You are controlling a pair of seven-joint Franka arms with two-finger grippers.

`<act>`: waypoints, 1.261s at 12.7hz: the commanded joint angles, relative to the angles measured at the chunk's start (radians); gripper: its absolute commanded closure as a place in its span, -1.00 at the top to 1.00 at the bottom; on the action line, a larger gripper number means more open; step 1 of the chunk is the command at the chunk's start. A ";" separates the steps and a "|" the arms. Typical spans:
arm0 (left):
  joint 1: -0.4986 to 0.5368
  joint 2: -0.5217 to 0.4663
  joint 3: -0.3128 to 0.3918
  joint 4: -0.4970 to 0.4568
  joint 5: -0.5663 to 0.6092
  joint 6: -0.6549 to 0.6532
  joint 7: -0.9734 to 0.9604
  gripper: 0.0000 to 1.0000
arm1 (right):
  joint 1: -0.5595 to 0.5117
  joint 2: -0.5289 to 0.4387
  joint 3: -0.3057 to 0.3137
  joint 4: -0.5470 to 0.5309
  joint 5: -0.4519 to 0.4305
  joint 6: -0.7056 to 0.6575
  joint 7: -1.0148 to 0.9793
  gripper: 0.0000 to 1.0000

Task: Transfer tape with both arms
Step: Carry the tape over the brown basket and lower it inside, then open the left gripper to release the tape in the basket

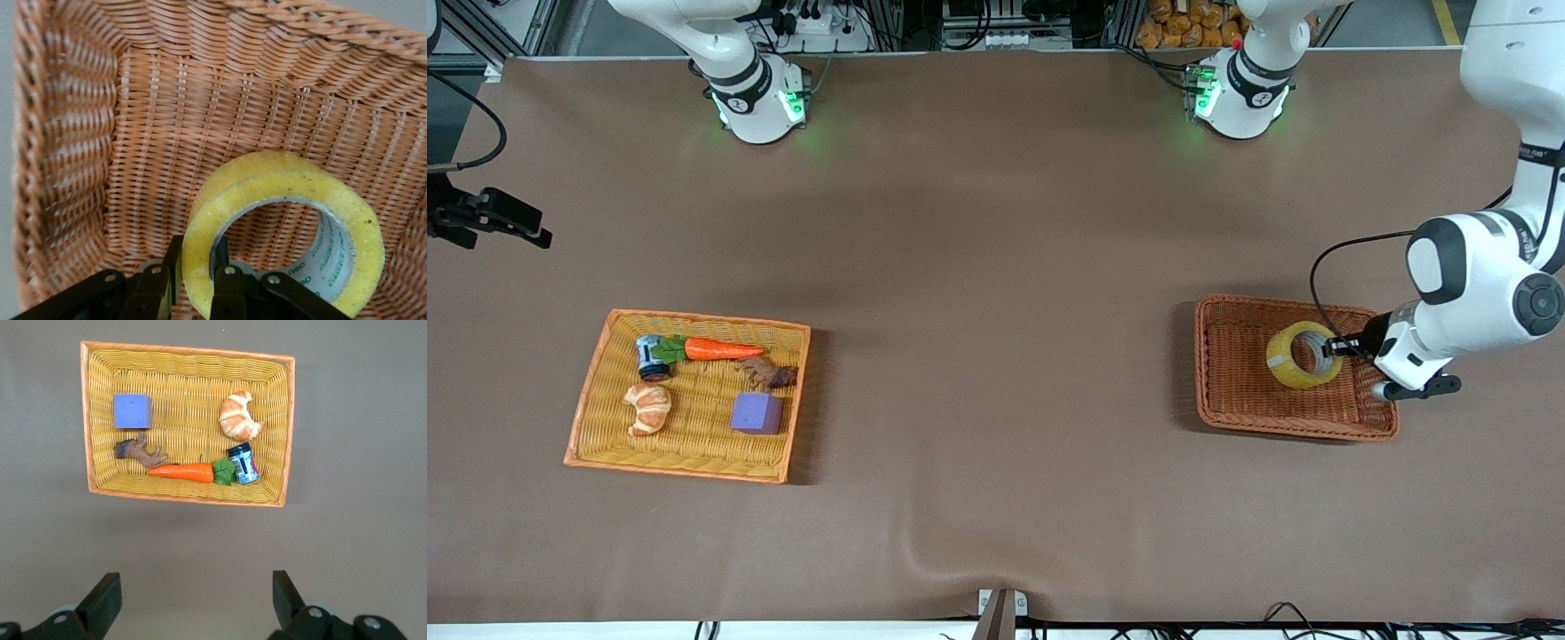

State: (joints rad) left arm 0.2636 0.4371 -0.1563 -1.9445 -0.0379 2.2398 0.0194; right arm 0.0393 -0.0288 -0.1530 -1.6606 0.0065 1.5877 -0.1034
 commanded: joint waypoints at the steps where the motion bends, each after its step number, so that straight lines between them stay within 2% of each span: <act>1: 0.005 0.018 -0.011 0.012 -0.020 0.026 0.022 -0.30 | 0.008 0.013 0.003 0.022 0.017 -0.015 0.002 1.00; 3: 0.002 0.018 -0.011 0.015 -0.020 0.026 0.020 0.46 | 0.010 0.013 0.003 0.024 0.015 -0.015 0.002 1.00; 4: 0.002 0.018 -0.011 0.015 -0.020 0.026 0.019 0.99 | 0.008 0.013 0.003 0.022 0.015 -0.018 0.002 1.00; 7: -0.006 -0.011 -0.011 0.015 -0.020 0.018 0.020 1.00 | 0.010 0.013 0.004 0.036 0.015 -0.018 0.004 1.00; 9: -0.009 -0.078 -0.026 0.030 -0.019 -0.012 0.016 1.00 | 0.011 0.013 0.004 0.038 0.015 -0.018 0.005 1.00; 11: -0.011 -0.177 -0.054 0.053 -0.020 -0.096 -0.015 1.00 | 0.013 0.013 0.004 0.038 0.017 -0.011 0.011 1.00; 13: -0.012 -0.224 -0.089 0.148 -0.010 -0.236 -0.090 1.00 | 0.014 0.012 0.004 0.039 0.021 -0.014 0.031 1.00; 16: -0.012 -0.251 -0.098 0.324 0.009 -0.449 -0.114 1.00 | 0.016 0.010 0.006 0.039 0.021 -0.018 0.057 1.00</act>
State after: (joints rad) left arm 0.2504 0.1828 -0.2537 -1.7209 -0.0379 1.8933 -0.0825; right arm 0.0487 -0.0258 -0.1462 -1.6432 0.0145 1.5857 -0.0725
